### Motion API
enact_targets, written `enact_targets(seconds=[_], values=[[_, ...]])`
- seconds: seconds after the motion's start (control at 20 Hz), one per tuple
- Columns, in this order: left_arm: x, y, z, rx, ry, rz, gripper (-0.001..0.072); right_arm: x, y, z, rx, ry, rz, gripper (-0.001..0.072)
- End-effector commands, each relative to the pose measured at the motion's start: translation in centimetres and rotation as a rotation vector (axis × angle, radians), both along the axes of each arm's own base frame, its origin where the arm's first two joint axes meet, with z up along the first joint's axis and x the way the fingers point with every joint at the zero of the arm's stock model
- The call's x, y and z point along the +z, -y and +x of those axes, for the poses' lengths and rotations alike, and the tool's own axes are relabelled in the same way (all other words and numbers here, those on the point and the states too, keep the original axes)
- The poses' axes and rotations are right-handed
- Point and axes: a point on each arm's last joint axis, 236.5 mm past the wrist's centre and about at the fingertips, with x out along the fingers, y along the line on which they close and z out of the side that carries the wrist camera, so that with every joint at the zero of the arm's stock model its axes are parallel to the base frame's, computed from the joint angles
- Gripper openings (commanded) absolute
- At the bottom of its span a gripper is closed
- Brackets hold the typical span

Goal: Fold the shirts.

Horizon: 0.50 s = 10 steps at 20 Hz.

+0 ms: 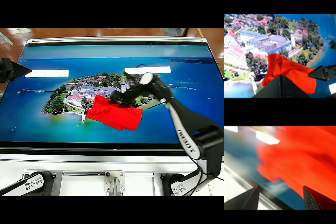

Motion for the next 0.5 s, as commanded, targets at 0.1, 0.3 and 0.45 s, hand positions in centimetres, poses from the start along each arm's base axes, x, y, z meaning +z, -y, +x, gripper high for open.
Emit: enact_targets(seconds=[0.1, 0.3, 0.45], values=[[-0.8, 1.0, -0.8, -0.044, -0.026, 0.003, 0.0042, -2.1, 14.1, -3.5, -0.042, -0.230, -0.183, 0.0680], [-1.0, 1.3, -1.3, -0.064, -0.043, 0.001, 0.0042, -6.2, 14.3, -5.7, -0.138, -0.320, -0.103, 0.0680], [-1.0, 1.4, -1.3, -0.065, -0.043, 0.001, 0.0041, -8.6, 14.1, -5.6, -0.197, -0.297, -0.126, 0.0679]])
